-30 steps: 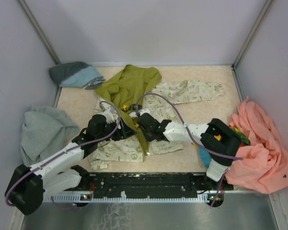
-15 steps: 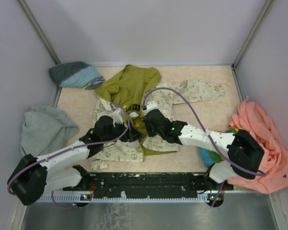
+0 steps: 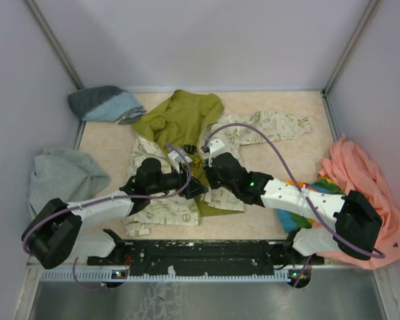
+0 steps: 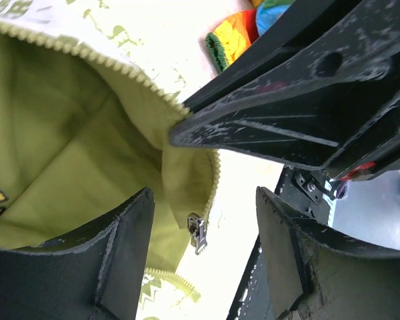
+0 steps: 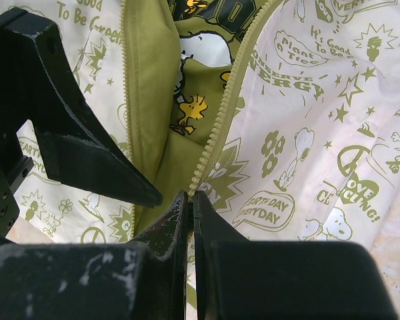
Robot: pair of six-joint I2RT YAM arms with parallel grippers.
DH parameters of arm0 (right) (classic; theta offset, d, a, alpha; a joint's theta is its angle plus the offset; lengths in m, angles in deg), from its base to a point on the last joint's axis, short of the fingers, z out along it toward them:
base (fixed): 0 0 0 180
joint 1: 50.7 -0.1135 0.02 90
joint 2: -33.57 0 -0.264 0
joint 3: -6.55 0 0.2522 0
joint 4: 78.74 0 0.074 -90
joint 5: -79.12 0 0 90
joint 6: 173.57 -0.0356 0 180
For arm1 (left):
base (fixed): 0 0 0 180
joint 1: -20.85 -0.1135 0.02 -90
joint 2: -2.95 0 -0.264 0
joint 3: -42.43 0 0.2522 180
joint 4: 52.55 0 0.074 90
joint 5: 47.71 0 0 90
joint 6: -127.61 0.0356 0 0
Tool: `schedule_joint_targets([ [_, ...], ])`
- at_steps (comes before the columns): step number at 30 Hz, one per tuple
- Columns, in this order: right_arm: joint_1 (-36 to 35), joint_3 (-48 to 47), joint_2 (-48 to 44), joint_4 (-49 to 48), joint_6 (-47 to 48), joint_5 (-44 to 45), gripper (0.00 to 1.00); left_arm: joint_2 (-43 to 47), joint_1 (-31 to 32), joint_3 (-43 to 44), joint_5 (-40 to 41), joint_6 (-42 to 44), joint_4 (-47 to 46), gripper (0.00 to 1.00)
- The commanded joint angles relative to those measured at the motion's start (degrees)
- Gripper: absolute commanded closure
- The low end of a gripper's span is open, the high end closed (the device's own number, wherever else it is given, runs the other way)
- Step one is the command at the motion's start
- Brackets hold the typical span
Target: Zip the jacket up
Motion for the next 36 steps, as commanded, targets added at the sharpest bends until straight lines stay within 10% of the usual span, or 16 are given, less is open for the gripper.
schedule_joint_targets([
  [1, -0.44, 0.13, -2.08, -3.75, 1.41, -0.55, 1.00, -1.89, 0.70, 3.27, -5.03, 3.01, -4.59, 0.33],
  [26, -0.46, 1.23, -3.11, -6.24, -1.84, -2.67, 1.00, -8.79, 2.16, 4.17, -1.88, -0.61, -7.13, 0.46],
  [36, 0.25, 2.02, -4.59, -6.08, -2.89, -4.17, 0.92, -8.35, 2.34, 4.17, -1.28, 1.22, -6.53, 0.97],
])
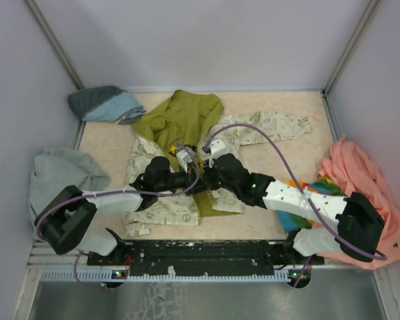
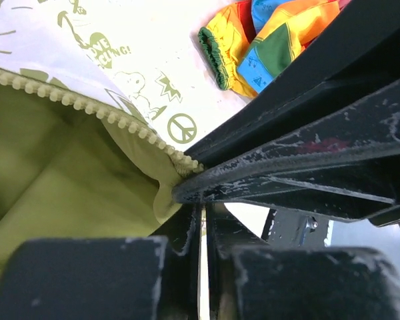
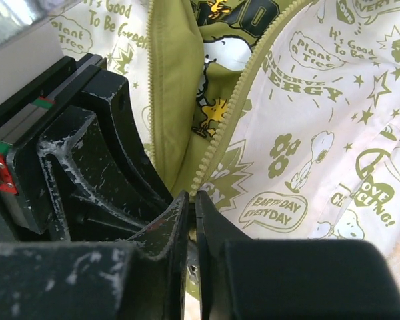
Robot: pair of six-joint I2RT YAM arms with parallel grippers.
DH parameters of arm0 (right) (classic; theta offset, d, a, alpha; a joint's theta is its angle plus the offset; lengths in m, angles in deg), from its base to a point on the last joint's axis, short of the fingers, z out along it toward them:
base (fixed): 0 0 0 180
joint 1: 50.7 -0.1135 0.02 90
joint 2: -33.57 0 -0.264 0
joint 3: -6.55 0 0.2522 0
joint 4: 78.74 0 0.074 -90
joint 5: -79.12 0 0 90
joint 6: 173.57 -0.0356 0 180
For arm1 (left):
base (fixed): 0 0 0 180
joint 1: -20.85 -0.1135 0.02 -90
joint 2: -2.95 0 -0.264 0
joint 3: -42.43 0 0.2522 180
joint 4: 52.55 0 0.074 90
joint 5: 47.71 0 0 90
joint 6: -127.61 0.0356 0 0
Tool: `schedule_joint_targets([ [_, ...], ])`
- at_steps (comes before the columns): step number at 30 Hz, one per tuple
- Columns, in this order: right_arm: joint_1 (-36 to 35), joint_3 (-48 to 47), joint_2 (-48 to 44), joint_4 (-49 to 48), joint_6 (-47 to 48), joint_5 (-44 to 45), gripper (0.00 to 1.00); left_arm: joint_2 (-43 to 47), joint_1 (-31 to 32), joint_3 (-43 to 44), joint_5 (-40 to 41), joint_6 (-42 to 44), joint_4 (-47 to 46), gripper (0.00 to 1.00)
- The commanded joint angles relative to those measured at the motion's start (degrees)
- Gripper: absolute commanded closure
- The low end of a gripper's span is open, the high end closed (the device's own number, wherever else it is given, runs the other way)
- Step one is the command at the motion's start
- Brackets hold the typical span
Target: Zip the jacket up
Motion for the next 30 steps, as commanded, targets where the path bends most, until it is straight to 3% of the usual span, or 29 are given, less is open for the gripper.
schedule_joint_targets([
  [1, 0.98, 0.90, -4.28, -3.43, -1.24, -2.26, 0.88, 1.05, 0.35, 0.76, 0.37, 2.37, -1.11, 1.00],
  [8, 9.13, 7.51, -13.65, -9.47, -0.30, -21.65, 0.56, 5.39, 0.26, 1.12, 1.31, 7.46, 2.80, 1.00],
  [15, 10.27, 11.15, -18.06, -7.49, 5.45, -27.76, 0.43, 7.87, 0.26, 7.96, 4.34, 11.78, 17.39, 1.00],
  [20, 10.28, 12.96, -17.12, -8.56, 2.47, -27.40, 0.43, 7.20, 0.35, 13.28, 7.32, 13.51, 29.33, 1.00],
  [24, 10.71, 14.81, -15.96, -9.45, -0.56, -22.67, 0.48, 7.69, 0.35, 13.07, 5.91, 12.92, 29.03, 1.00],
  [30, 11.07, 15.12, -13.23, -12.78, -1.79, -25.22, 0.56, 7.88, 0.44, 13.06, 5.31, 12.69, 29.02, 1.00],
])
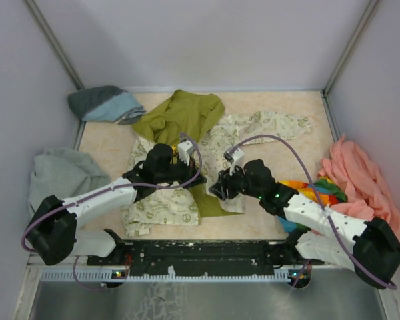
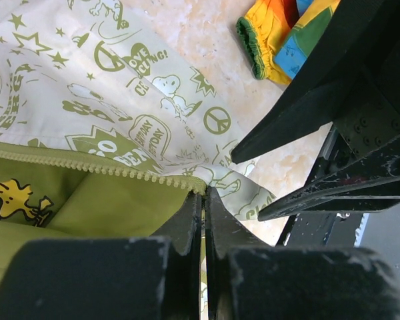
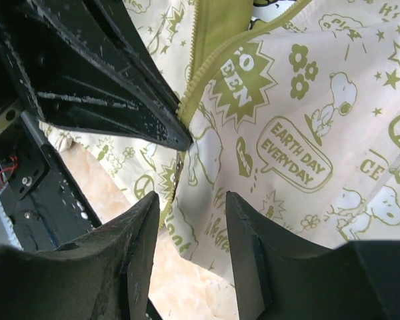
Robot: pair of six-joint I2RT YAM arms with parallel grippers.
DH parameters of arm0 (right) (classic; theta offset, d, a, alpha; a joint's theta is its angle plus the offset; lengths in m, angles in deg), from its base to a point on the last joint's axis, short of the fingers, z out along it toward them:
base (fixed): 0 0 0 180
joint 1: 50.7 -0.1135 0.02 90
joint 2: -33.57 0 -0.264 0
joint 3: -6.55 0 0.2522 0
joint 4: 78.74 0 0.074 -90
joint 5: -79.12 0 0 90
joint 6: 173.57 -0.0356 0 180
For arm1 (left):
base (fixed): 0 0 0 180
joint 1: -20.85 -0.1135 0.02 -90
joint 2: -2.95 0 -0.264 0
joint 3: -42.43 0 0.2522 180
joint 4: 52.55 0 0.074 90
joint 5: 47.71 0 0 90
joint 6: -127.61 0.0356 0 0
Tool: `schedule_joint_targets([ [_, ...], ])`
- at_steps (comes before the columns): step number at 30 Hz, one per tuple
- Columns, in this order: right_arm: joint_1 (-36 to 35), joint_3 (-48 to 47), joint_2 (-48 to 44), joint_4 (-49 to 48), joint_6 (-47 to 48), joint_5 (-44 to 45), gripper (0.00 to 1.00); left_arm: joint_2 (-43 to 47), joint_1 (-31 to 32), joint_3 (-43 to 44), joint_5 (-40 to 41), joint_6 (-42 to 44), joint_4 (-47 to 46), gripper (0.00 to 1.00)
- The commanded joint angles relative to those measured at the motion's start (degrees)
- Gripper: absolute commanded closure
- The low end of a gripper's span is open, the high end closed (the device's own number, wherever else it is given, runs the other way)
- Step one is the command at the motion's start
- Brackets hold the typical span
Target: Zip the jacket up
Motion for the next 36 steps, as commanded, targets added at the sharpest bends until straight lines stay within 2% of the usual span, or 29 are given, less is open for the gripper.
schedule_joint_targets([
  [1, 0.19, -1.22, 2.87, -5.52, -1.85, -1.50, 0.57, 1.46, 0.39, 0.89, -0.41, 0.79, 0.90, 1.00],
  [7, 0.19, -1.42, 7.29, -7.99, -3.07, -5.81, 0.59, 1.47, 0.45, 0.26, -1.14, -0.38, -0.37, 1.00],
  [14, 0.19, -1.62, 10.28, -9.08, -2.88, -6.06, 0.62, 1.62, 0.61, 0.15, -1.79, -0.50, -0.63, 1.00],
  [34, 0.21, -3.63, 12.09, -8.80, 2.22, -8.89, 0.94, 1.35, 1.26, 1.34, -2.25, 0.68, 1.81, 1.00],
  [36, 0.19, -3.82, 12.13, -9.27, 3.26, -9.30, 1.00, 1.74, 1.34, 1.42, -2.34, 0.29, 1.61, 0.95],
])
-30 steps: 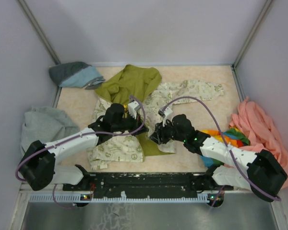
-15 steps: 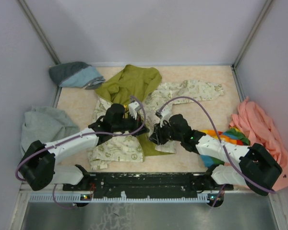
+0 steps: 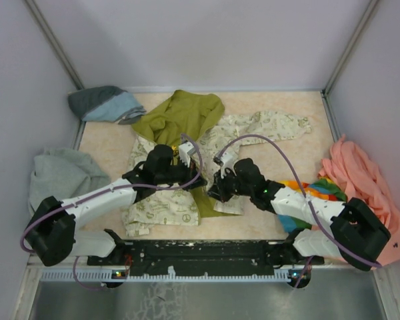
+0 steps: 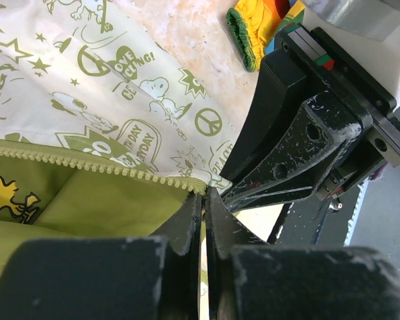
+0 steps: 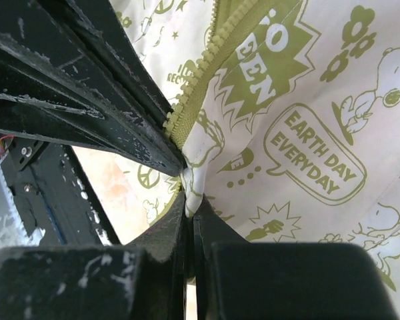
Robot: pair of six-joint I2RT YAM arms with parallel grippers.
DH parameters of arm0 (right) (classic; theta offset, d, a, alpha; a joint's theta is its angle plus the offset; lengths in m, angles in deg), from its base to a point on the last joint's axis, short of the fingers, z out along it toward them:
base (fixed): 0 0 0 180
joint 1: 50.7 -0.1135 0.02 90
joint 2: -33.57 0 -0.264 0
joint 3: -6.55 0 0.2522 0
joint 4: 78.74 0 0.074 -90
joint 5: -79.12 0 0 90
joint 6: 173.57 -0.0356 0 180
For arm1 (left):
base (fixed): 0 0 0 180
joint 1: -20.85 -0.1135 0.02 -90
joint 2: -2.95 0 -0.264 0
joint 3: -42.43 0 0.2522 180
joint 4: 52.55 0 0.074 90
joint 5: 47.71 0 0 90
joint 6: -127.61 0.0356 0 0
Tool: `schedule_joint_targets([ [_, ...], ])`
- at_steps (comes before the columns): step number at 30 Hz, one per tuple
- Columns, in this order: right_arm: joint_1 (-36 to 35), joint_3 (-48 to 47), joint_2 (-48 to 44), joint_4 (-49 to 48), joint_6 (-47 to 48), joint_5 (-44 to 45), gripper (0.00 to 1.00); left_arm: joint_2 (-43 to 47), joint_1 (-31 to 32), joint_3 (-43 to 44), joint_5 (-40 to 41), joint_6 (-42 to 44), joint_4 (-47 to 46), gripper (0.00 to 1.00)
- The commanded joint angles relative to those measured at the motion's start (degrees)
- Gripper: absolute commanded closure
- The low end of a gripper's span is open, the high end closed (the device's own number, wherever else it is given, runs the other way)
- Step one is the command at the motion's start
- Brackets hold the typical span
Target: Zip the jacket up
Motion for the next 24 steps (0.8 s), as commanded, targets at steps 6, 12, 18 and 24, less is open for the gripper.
schedule_joint_targets([
  [6, 0.25, -1.35, -2.74, -9.28, 5.02, -1.11, 1.00, 6.21, 0.64, -0.57, 0.25, -2.42, -1.60, 0.58],
  [12, 0.43, 2.14, -7.10, -16.32, 11.59, -5.49, 1.00, 14.71, 0.55, -5.90, 3.77, -7.28, -4.69, 0.45],
  [18, 3.87, 5.02, -10.41, -20.92, 8.36, -9.39, 1.00, 22.46, 0.55, -14.42, 2.99, -13.72, -15.21, 0.37],
  [24, 5.35, 8.78, -12.48, -30.52, 3.84, -12.69, 1.00, 22.50, 0.55, -21.04, 3.29, -18.91, -27.68, 0.38],
])
